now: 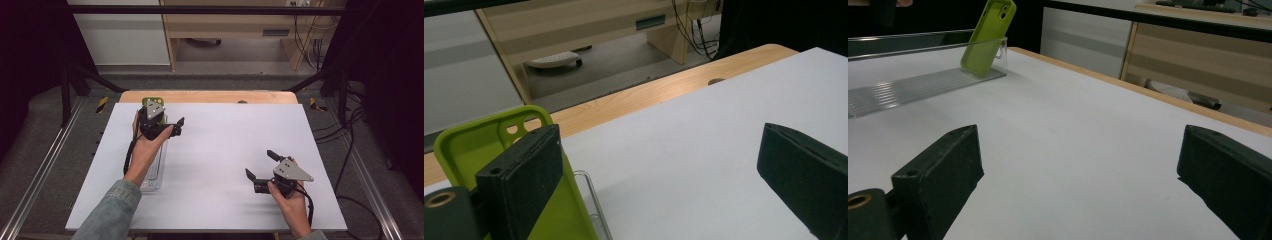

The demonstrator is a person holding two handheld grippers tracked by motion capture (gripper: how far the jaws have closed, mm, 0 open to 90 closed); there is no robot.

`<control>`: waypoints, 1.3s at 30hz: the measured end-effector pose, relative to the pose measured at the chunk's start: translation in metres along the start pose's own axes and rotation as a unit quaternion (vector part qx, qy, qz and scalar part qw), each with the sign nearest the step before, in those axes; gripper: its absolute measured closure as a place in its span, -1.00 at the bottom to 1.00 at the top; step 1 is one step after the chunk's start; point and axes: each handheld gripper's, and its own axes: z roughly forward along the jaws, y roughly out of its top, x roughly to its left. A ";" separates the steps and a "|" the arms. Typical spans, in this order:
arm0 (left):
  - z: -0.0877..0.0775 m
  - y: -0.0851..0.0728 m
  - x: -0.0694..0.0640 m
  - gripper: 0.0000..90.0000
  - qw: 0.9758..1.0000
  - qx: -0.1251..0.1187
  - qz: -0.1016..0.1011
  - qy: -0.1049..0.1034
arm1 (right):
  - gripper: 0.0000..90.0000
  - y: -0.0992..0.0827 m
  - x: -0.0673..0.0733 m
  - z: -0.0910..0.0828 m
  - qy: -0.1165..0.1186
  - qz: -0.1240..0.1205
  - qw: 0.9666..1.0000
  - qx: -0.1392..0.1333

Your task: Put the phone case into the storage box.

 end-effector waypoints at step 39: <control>-0.045 -0.006 -0.021 -0.92 0.997 -0.057 0.020 -0.047 | -0.89 0.000 0.000 0.000 0.002 0.001 1.000 0.006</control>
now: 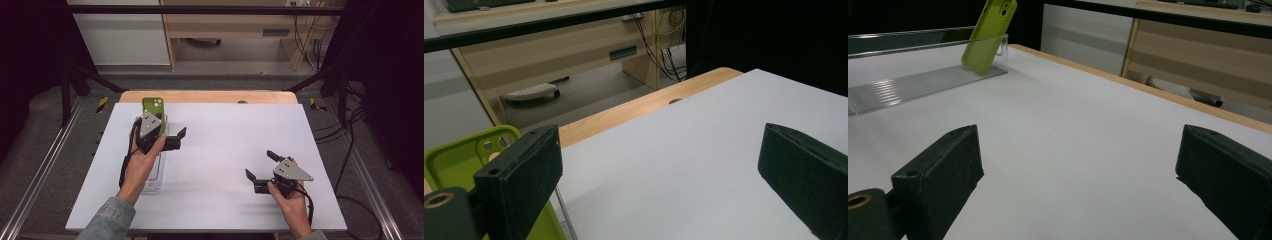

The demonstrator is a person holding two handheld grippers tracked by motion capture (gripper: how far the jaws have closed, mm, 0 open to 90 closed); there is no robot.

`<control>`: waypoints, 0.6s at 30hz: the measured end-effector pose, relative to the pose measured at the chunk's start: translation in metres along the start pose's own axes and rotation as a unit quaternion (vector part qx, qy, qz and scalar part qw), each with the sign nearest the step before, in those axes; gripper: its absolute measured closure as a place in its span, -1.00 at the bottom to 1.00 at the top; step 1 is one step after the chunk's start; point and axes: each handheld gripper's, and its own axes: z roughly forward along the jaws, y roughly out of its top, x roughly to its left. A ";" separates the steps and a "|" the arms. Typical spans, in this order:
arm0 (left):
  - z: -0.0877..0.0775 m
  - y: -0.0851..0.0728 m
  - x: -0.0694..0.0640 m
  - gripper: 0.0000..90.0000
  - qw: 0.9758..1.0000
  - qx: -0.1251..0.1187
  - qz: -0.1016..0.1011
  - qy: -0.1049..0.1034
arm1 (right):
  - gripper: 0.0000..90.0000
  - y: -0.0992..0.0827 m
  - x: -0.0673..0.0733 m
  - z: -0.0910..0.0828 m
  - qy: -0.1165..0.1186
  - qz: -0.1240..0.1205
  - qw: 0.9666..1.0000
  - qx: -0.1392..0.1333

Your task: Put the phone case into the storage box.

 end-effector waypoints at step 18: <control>-0.029 -0.001 0.012 -0.94 0.999 -0.040 -0.018 -0.006 | -0.90 0.000 0.001 0.001 0.001 -0.001 1.000 0.002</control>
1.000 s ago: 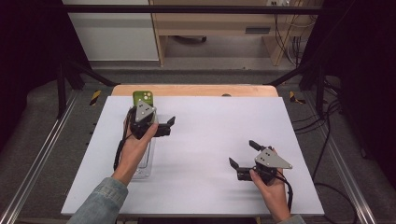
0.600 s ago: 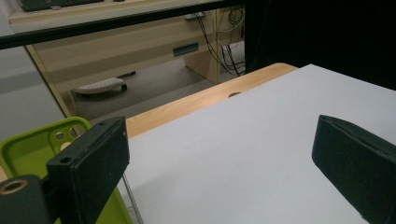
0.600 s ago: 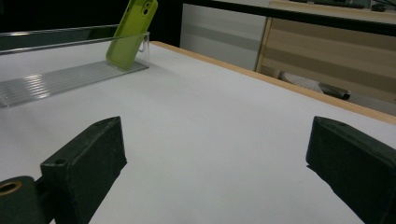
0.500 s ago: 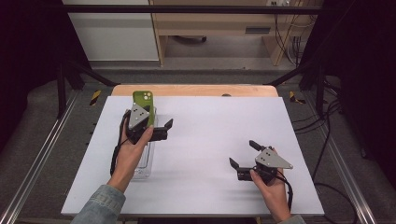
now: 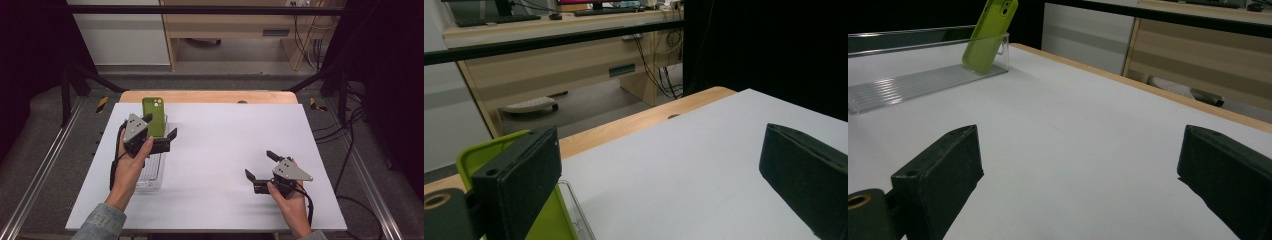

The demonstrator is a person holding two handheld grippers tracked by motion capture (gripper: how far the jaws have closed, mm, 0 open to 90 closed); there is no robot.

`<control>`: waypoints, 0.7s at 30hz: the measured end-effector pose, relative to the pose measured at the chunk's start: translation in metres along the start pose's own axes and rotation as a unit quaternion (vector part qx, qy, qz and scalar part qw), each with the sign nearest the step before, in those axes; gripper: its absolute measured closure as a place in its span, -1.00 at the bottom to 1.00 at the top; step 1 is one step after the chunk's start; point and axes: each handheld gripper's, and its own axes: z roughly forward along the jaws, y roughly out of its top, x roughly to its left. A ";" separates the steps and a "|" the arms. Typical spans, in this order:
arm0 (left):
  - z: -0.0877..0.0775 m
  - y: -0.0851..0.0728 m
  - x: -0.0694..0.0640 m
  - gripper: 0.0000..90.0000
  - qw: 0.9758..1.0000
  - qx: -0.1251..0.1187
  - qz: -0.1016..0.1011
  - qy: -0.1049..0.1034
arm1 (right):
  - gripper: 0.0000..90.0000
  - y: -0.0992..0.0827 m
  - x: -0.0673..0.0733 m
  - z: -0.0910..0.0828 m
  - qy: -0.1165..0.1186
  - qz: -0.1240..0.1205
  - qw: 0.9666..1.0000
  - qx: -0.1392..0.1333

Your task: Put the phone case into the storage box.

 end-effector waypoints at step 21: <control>-0.035 0.001 0.017 -0.94 0.999 -0.030 -0.007 0.024 | -0.90 0.000 0.000 -0.001 0.001 0.002 1.000 -0.002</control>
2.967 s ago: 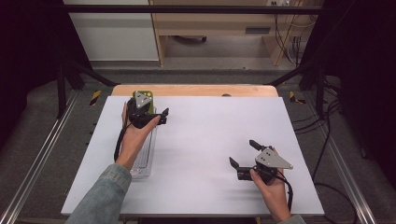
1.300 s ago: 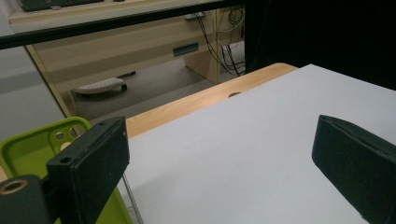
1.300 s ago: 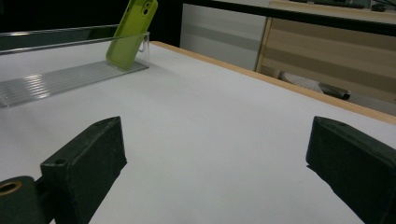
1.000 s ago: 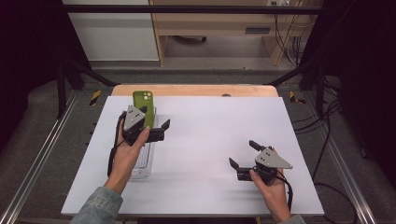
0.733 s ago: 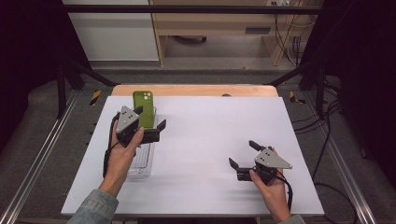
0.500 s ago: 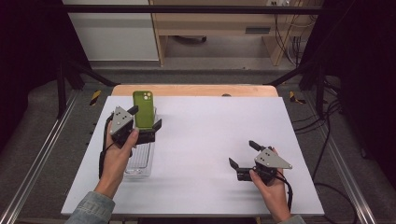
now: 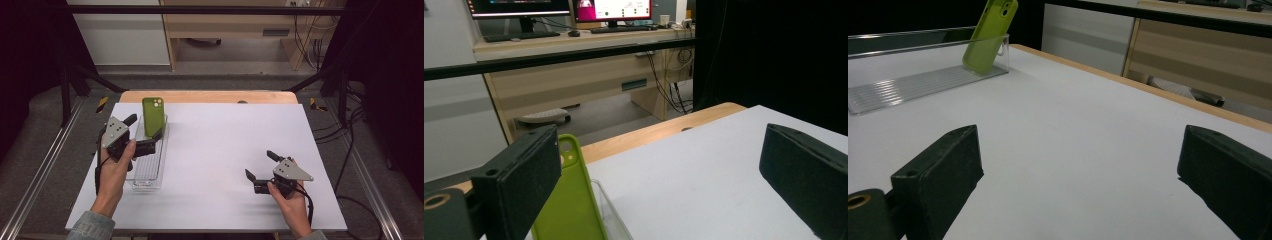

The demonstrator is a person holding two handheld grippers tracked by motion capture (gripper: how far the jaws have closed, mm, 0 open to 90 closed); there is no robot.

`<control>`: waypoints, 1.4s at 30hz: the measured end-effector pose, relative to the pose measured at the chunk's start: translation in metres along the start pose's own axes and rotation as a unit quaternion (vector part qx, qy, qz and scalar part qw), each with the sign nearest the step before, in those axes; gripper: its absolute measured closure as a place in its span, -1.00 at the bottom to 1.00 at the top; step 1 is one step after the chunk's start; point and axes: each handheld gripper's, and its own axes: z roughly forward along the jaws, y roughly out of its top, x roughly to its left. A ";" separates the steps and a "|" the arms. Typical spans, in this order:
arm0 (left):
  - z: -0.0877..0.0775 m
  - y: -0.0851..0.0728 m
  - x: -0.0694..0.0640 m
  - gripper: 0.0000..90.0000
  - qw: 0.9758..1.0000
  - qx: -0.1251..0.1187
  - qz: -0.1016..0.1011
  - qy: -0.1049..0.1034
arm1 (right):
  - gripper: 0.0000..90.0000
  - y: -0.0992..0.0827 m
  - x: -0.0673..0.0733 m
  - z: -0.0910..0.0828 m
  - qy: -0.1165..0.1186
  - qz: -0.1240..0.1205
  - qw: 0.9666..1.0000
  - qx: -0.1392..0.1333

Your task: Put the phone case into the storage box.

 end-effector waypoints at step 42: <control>-0.083 -0.027 0.040 -0.96 0.996 -0.074 -0.033 0.025 | -0.90 0.002 0.005 0.001 0.000 -0.009 1.000 0.001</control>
